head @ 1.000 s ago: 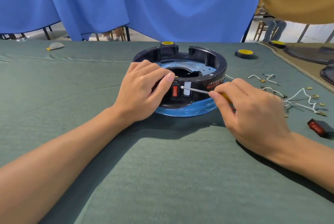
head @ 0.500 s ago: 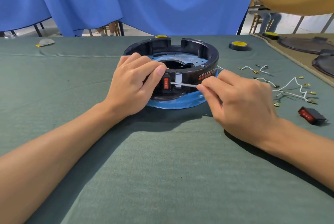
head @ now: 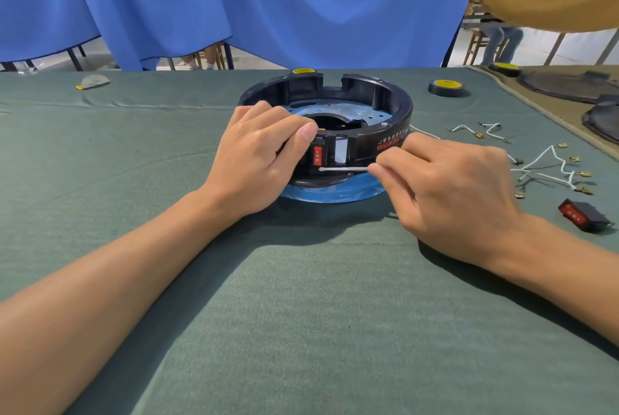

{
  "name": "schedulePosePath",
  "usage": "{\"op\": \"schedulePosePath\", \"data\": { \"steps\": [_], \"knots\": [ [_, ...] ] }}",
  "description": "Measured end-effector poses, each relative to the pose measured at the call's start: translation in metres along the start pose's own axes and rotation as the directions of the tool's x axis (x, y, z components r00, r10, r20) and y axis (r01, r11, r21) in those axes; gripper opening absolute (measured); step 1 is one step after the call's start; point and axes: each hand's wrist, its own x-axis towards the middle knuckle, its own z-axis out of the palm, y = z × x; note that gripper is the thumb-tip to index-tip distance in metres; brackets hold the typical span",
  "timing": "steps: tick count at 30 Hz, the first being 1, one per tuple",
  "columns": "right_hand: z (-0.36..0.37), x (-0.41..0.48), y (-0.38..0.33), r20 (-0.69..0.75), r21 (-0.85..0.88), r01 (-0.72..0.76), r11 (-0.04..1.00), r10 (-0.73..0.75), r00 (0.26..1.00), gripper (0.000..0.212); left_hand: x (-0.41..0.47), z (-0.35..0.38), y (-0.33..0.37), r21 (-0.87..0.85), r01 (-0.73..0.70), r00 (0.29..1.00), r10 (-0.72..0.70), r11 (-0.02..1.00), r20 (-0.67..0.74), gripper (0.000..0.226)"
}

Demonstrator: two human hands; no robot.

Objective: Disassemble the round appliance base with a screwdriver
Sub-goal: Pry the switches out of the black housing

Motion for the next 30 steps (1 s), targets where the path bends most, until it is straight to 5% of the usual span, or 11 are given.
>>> {"op": "schedulePosePath", "data": {
  "steps": [13,24,30],
  "knots": [
    [0.002,-0.004,-0.001,-0.015,0.106,-0.096,0.99,0.098,0.995,0.033,0.0,0.0,0.001,-0.029,0.011,1.0,-0.011,1.0,0.008,0.045],
    [0.016,0.012,0.023,0.346,0.455,-0.283,0.844,0.125,0.93,0.029,0.002,0.002,0.002,-0.068,0.047,0.999,-0.047,0.997,0.002,0.046],
    [0.012,0.006,0.016,0.212,0.318,-0.175,0.932,0.11,0.971,0.033,0.001,0.001,0.001,-0.081,0.068,0.997,-0.065,0.994,0.03,0.05]
  ]
}}
